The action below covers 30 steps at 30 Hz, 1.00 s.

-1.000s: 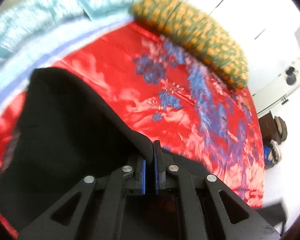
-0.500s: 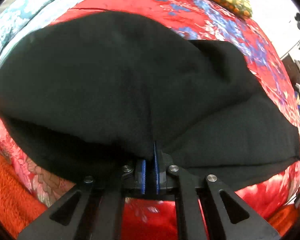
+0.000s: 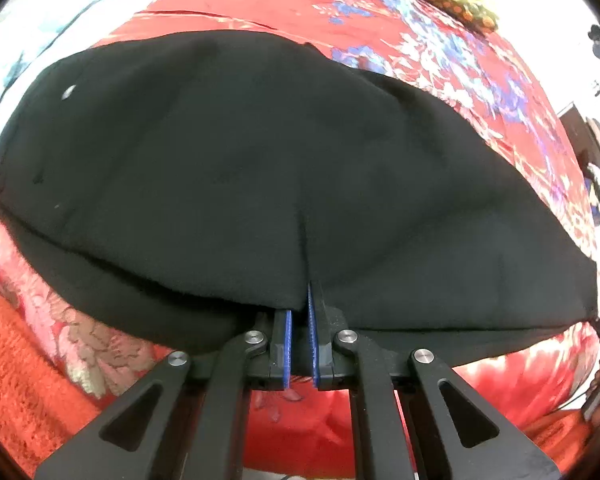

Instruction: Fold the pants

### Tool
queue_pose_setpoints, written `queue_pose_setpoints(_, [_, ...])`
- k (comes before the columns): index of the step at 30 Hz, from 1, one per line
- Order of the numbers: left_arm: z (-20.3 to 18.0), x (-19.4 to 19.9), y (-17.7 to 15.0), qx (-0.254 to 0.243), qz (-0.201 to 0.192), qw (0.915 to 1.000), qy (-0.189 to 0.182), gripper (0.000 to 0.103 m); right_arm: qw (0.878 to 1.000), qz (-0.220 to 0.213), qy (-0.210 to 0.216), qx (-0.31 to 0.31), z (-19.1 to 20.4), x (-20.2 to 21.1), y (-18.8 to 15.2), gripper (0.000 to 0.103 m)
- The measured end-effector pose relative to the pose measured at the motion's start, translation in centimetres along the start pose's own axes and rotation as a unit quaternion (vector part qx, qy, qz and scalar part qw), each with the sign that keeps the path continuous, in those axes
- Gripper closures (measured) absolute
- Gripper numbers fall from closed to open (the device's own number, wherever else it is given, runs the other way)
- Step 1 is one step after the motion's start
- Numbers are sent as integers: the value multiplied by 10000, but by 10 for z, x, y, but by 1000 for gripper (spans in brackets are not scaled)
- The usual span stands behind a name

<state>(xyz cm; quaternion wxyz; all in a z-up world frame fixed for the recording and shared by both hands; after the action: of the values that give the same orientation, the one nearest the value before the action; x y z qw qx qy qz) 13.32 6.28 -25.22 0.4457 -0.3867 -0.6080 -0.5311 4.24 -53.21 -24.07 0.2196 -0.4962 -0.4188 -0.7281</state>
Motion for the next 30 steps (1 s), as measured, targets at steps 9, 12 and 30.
queue_pose_setpoints(9, [-7,-4,-9,-284,153,9994,90,97,9999,15,-116,-119,-9,-8,4,88])
queue_pose_setpoints(12, [-8,-4,-14,-452,236,9984,225,96,9998,6,-131,-131,-11,-8,4,87])
queue_pose_setpoints(30, [-18,26,27,-1187,-613,9906,279,36,9905,-322,884,-1005,-39,13,-1,26])
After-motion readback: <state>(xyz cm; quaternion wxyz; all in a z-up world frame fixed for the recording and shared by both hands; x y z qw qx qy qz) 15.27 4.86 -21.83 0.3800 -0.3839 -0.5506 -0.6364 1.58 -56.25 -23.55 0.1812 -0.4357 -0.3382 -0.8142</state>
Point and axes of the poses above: each gripper's, at about its wrist camera, not at the fingertips, and x roughly against the way its jaws point, z to its left, y to its top, the point moved 5 cm from there along -x, roughly the way its jaws point, and after that the axes turned 6 degrees about y, right-handed, at the moved point
